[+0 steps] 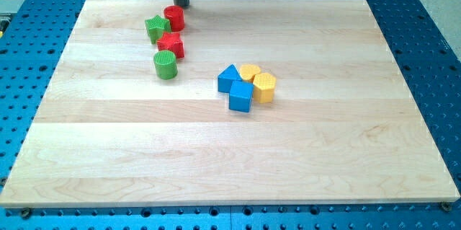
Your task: Push the red circle on top of the red star
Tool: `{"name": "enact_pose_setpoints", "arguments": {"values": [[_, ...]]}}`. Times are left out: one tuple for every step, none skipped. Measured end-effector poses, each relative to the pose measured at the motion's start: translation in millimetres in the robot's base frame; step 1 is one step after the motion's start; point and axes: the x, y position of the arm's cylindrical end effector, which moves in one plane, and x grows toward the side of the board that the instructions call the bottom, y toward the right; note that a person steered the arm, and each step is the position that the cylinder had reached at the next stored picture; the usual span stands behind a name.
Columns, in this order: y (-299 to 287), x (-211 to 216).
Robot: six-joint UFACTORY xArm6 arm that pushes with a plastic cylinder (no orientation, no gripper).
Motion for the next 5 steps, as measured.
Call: {"name": "enact_pose_setpoints", "arguments": {"values": [[-1.8, 8.0], [-2.5, 26.6], [-2.5, 36.5], [-2.5, 50.6], [-2.5, 64.4]]}}
